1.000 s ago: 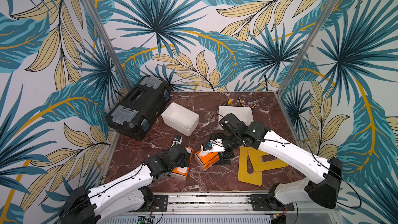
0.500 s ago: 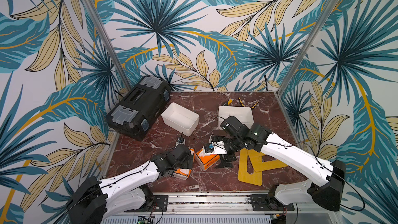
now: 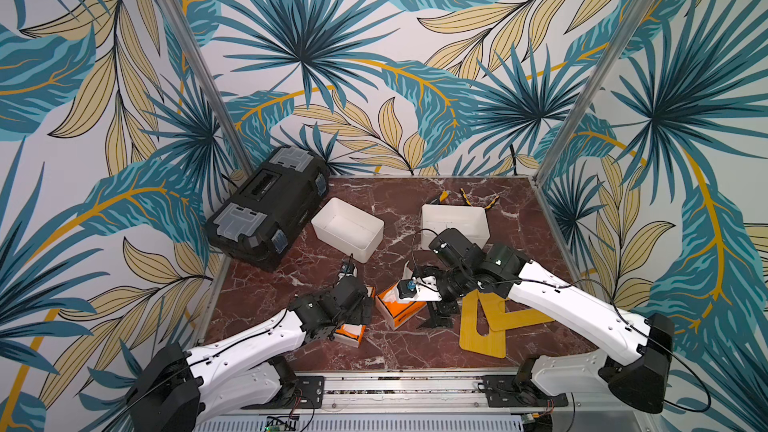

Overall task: Put the tissue paper into the tissue box
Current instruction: Adjust the paper towel at the center of the board.

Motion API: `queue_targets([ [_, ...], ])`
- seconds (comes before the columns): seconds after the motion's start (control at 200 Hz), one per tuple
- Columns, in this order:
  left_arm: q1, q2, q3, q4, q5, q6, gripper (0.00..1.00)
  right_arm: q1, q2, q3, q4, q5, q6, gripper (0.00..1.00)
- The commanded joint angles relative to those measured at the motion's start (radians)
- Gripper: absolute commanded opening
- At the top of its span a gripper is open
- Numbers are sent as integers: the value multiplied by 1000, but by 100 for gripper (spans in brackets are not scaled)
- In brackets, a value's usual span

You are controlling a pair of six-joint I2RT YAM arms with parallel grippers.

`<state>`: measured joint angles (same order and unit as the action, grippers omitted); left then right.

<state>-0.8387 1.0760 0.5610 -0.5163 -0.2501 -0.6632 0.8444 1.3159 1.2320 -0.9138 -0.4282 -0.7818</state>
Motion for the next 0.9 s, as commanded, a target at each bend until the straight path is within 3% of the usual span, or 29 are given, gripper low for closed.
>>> queue_targets([
  [0.0,-3,23,0,0,-2,-4,100,5,-26,-32,-7,-21,16,100],
  [0.235,-5,26,-1,13,-14,-6,100,5,-24,-45,3,-20,42,100],
  [0.391,-5,4,1,-13,-124,-4,100,5,-27,-64,26,-28,57,100],
  [0.506,11,-33,-20,-16,-212,-28,91,5,-27,-74,36,-29,64,100],
  [0.706,138,-153,-84,2,-255,-75,85,6,-29,-91,87,-56,77,100],
  [0.796,202,-237,-122,11,-271,-85,77,7,-18,-92,107,-66,89,100],
  [0.891,280,-304,-146,3,-270,-90,76,7,-7,-94,124,-70,103,100],
])
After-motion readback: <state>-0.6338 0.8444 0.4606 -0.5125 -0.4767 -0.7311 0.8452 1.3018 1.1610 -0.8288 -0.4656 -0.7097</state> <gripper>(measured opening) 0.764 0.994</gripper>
